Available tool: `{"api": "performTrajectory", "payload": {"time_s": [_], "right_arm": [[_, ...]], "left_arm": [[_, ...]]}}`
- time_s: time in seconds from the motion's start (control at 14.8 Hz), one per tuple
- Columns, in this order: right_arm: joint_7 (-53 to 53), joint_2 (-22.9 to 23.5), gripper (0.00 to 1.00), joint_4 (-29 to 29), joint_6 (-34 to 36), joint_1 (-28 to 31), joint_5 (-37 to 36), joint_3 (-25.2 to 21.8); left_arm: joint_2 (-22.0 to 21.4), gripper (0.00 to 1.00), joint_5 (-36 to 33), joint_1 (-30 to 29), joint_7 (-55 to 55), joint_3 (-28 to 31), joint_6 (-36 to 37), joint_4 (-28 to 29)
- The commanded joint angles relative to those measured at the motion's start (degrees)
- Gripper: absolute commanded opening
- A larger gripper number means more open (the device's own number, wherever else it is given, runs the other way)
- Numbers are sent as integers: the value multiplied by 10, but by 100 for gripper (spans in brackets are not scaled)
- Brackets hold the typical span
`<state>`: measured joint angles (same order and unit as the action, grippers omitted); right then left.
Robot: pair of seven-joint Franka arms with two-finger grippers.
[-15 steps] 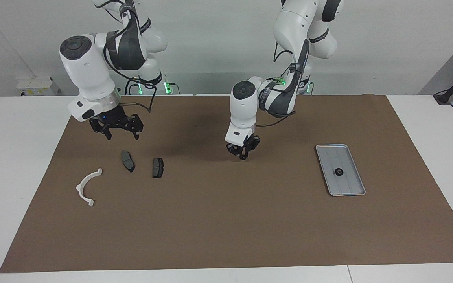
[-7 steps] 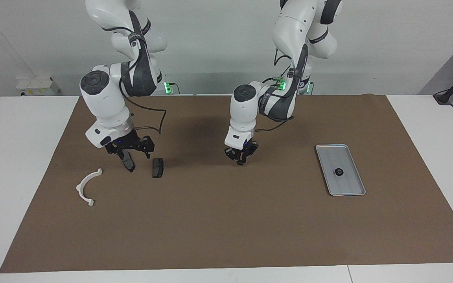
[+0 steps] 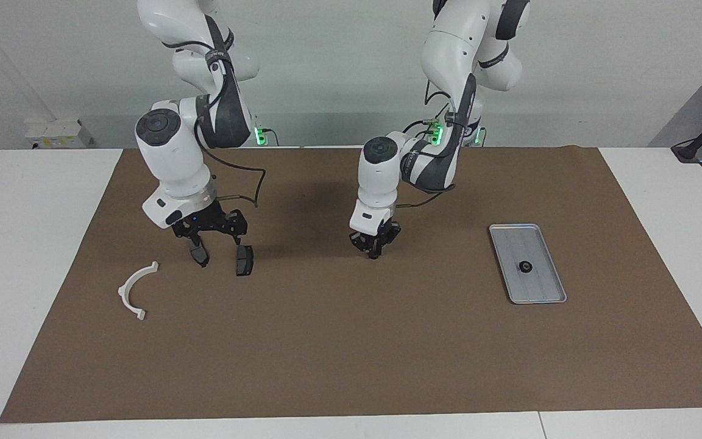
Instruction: Place bearing gear from tray to pile
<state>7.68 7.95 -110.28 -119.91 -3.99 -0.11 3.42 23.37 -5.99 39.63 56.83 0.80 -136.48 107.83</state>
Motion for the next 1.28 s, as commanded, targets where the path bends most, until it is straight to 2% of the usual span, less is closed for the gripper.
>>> {"api": "performTrajectory", "payload": {"time_s": [0.0,0.2,0.27,0.4,0.54,0.81,0.94,1.08,1.21], "right_arm": [[9,-2,100,-4,-8,3,11,2],[24,-3,100,-4,-9,2,11,3],[44,-3,100,-4,-9,-12,11,2],[95,-3,100,-2,-10,-40,11,2],[160,7,100,2,-27,-79,9,2],[311,43,100,29,-46,-165,2,1],[359,66,100,54,-45,-196,1,1],[389,89,100,77,-45,-224,-4,0],[429,111,100,105,-38,-246,-17,0]], "left_arm": [[-3,100,-17,3,1,5,4,7],[-16,100,-11,-21,-29,3,104,-45],[-43,100,-10,-40,-59,3,135,-53],[-102,100,25,-103,-177,3,186,-49],[-124,100,41,-169,-304,7,220,-49],[-126,100,41,-306,-484,6,189,-26],[-127,100,42,-356,-552,6,137,-2],[-111,100,42,-364,-565,7,73,21],[-97,100,42,-367,-566,7,49,34]]}}
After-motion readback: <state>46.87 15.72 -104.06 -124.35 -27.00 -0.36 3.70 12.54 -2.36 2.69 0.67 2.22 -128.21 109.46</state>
